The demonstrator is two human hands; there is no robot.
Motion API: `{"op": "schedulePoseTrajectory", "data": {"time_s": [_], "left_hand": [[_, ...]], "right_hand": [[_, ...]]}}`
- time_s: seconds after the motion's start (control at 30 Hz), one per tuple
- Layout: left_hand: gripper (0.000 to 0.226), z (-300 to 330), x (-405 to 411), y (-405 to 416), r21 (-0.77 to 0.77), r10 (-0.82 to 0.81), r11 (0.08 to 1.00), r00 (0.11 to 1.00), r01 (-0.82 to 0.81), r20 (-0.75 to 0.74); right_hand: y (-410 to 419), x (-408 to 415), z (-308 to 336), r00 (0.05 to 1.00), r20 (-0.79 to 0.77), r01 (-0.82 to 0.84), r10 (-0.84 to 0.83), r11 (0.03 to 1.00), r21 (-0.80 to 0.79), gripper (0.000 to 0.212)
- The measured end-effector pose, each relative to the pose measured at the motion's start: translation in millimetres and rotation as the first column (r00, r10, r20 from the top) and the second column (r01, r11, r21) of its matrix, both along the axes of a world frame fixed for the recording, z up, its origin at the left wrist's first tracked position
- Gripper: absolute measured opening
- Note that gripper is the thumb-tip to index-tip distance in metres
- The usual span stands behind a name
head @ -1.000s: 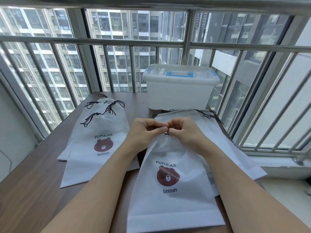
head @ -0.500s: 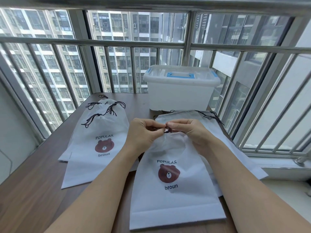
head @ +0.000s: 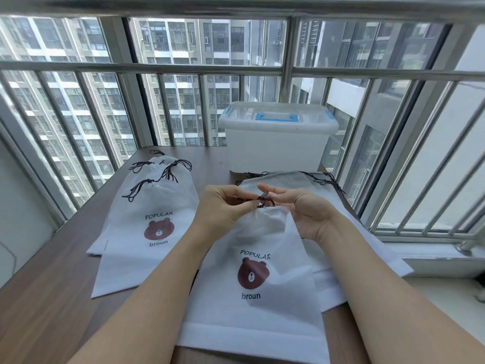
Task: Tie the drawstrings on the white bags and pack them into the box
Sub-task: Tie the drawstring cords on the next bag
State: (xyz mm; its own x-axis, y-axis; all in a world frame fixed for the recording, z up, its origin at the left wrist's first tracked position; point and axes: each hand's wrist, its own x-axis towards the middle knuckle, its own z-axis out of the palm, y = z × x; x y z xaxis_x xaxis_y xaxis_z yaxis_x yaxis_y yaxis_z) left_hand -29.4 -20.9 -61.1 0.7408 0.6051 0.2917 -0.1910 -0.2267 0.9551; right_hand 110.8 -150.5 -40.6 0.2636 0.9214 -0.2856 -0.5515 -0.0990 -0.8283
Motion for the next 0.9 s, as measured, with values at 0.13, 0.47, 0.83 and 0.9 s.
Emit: {"op": "schedulePoseTrajectory", "data": {"time_s": [0.13, 0.47, 0.83, 0.9], "left_hand": [[0.028, -0.2, 0.5, -1.1, 0.043, -0.063, 0.997, 0.998, 0.064, -0.013], [0.018, -4.1, 1.9, -0.8, 0.075, -0.158, 0.984, 0.984, 0.164, -0.079], [0.007, -1.7, 4.2, 0.6, -0.010, -0.080, 0.997, 0.987, 0.080, -0.141], [0.008, -2.3, 5.2, 0.8, -0.098, -0.049, 0.995, 0.990, 0.036, -0.133]], "right_hand": [[-2.3, 5.3, -1.7, 0.995, 0.090, -0.030, 0.030, 1.000, -0.003, 0.038], [-1.1, -0.2, 0.7, 0.928, 0.358, -0.070, 0.107, 0.991, -0.113, 0.045], [1.8, -2.3, 2.5, 0.530, 0.847, 0.020, -0.036, 0.999, 0.030, 0.020], [3.7, -3.0, 0.8, 0.440, 0.896, 0.011, -0.054, 0.998, 0.055, 0.015]]}}
